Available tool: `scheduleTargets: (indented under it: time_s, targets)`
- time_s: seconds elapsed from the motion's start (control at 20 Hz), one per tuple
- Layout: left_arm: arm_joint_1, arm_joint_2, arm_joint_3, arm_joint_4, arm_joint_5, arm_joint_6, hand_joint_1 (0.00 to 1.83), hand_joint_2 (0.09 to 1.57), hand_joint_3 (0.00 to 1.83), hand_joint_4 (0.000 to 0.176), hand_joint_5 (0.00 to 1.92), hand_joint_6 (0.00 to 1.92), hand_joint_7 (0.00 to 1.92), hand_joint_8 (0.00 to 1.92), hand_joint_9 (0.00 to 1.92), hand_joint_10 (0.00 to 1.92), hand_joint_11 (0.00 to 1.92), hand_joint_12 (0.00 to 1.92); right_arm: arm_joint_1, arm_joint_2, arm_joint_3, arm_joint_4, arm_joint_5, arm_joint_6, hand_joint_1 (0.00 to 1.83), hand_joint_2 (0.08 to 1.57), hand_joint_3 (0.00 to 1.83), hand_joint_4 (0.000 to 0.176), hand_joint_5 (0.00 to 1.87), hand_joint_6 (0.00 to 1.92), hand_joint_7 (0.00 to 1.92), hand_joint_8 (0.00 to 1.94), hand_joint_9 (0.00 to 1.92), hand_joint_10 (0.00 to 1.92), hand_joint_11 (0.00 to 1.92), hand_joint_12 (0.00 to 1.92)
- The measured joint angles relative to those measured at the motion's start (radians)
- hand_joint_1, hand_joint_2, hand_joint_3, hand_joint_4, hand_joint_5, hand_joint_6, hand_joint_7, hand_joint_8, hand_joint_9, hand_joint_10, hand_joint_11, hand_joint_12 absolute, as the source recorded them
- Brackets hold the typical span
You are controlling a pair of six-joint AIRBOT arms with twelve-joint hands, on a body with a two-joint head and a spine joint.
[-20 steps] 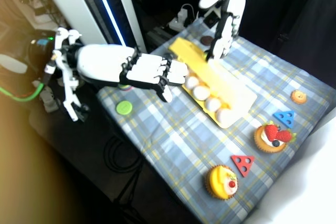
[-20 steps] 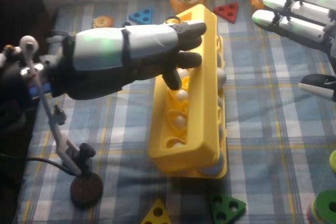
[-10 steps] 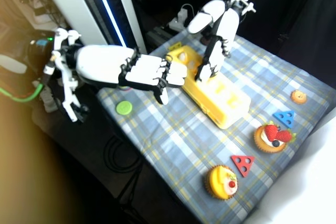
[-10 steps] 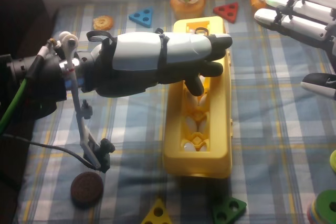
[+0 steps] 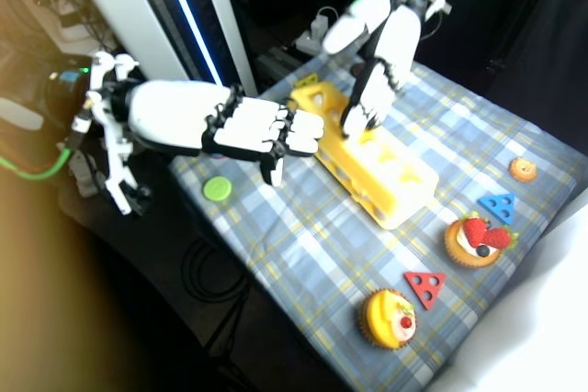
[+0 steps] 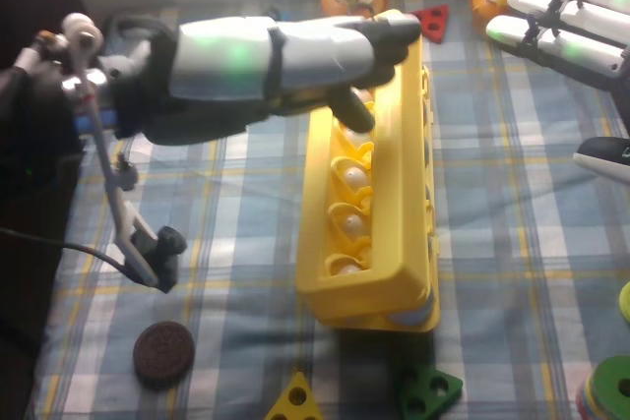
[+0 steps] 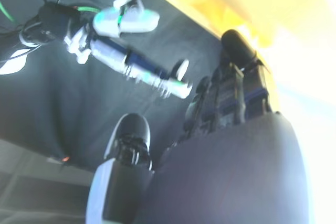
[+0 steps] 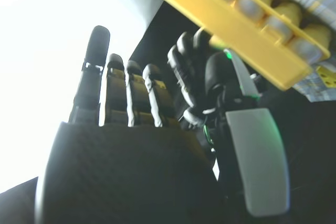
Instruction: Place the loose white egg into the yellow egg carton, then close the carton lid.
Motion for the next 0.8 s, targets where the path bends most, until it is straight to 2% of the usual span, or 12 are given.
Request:
scheduleTargets:
  time_s: [0.1, 0.15, 0.2, 0.25, 0.3, 0.35, 0.45, 0.55, 0.6, 0.7, 0.75, 0.8]
  targets:
    - [0.000, 0.039, -0.033, -0.019, -0.005, 0.048, 0.00, 1.36, 0.00, 0.010, 0.00, 0.00, 0.00, 0.00, 0.07, 0.04, 0.00, 1.25, -0.011, 0.011, -0.006, 0.000, 0.021, 0.000, 0.63, 1.36, 0.00, 0.032, 0.00, 0.00, 0.00, 0.00, 0.00, 0.00, 0.00, 0.82]
    - [0.000, 0.063, -0.052, -0.031, -0.014, 0.080, 0.00, 1.37, 0.00, 0.000, 0.00, 0.00, 0.00, 0.00, 0.04, 0.02, 0.00, 1.11, -0.016, 0.021, -0.011, 0.001, 0.025, 0.000, 0.63, 1.35, 0.00, 0.036, 0.00, 0.00, 0.00, 0.00, 0.00, 0.00, 0.00, 0.69]
    - [0.000, 0.083, -0.063, -0.047, -0.026, 0.108, 0.00, 1.35, 0.00, 0.019, 0.00, 0.00, 0.00, 0.00, 0.01, 0.00, 0.00, 1.01, -0.026, 0.026, -0.014, 0.005, 0.035, 0.000, 0.63, 1.35, 0.00, 0.037, 0.00, 0.00, 0.00, 0.00, 0.00, 0.00, 0.00, 0.47]
    - [0.000, 0.109, -0.079, -0.089, -0.034, 0.142, 0.00, 1.35, 0.00, 0.013, 0.00, 0.00, 0.00, 0.00, 0.04, 0.01, 0.00, 1.12, -0.039, 0.037, -0.023, 0.010, 0.053, 0.000, 0.63, 1.36, 0.00, 0.044, 0.00, 0.00, 0.00, 0.00, 0.00, 0.00, 0.00, 0.42]
    - [0.000, 0.119, -0.084, -0.097, -0.035, 0.154, 0.00, 1.37, 0.01, 0.000, 0.00, 0.00, 0.00, 0.00, 0.05, 0.02, 0.00, 1.14, -0.040, 0.039, -0.025, 0.010, 0.057, 0.000, 0.65, 1.35, 0.00, 0.043, 0.00, 0.00, 0.00, 0.00, 0.00, 0.00, 0.00, 0.61]
    - [0.000, 0.147, -0.102, -0.117, -0.045, 0.195, 0.00, 1.38, 0.01, 0.000, 0.00, 0.00, 0.00, 0.00, 0.01, 0.01, 0.00, 0.99, -0.050, 0.047, -0.029, 0.008, 0.073, 0.000, 0.62, 1.35, 0.00, 0.054, 0.00, 0.00, 0.00, 0.00, 0.00, 0.00, 0.00, 0.64]
    - [0.011, 0.195, -0.140, -0.197, -0.059, 0.310, 0.05, 1.39, 0.00, 0.000, 0.00, 0.00, 0.00, 0.00, 0.00, 0.00, 0.00, 0.28, -0.064, 0.058, -0.039, 0.023, 0.098, -0.006, 0.60, 1.35, 0.00, 0.047, 0.00, 0.00, 0.00, 0.00, 0.00, 0.00, 0.00, 0.05]
    - [0.035, 0.242, -0.171, -0.304, -0.074, 0.452, 0.14, 1.35, 0.00, 0.000, 0.00, 0.00, 0.00, 0.00, 0.00, 0.00, 0.00, 0.41, -0.075, 0.066, -0.049, 0.039, 0.118, -0.027, 0.57, 1.33, 0.00, 0.026, 0.00, 0.00, 0.00, 0.00, 0.00, 0.00, 0.00, 0.00]
    - [0.051, 0.257, -0.176, -0.357, -0.082, 0.497, 0.19, 1.33, 0.00, 0.000, 0.00, 0.00, 0.00, 0.00, 0.00, 0.00, 0.00, 0.20, -0.077, 0.069, -0.051, 0.042, 0.125, -0.032, 0.53, 1.30, 0.00, 0.048, 0.00, 0.00, 0.00, 0.00, 0.00, 0.00, 0.00, 0.00]
    - [0.089, 0.280, -0.185, -0.454, -0.097, 0.584, 0.24, 1.30, 0.00, 0.000, 0.00, 0.00, 0.00, 0.00, 0.00, 0.00, 0.00, 0.11, -0.085, 0.071, -0.051, 0.054, 0.148, -0.045, 0.55, 1.26, 0.00, 0.070, 0.00, 0.00, 0.00, 0.00, 0.00, 0.00, 0.00, 0.00]
    - [0.101, 0.288, -0.192, -0.497, -0.106, 0.618, 0.29, 1.29, 0.00, 0.000, 0.00, 0.00, 0.00, 0.00, 0.00, 0.00, 0.00, 0.02, -0.087, 0.074, -0.055, 0.058, 0.153, -0.051, 0.60, 1.25, 0.00, 0.078, 0.00, 0.00, 0.00, 0.00, 0.00, 0.00, 0.00, 0.00]
    - [0.118, 0.299, -0.206, -0.545, -0.126, 0.672, 0.31, 1.28, 0.00, 0.000, 0.00, 0.00, 0.00, 0.00, 0.00, 0.00, 0.00, 0.00, -0.093, 0.078, -0.062, 0.077, 0.161, -0.060, 0.65, 1.24, 0.00, 0.069, 0.00, 0.00, 0.00, 0.00, 0.00, 0.00, 0.00, 0.00]
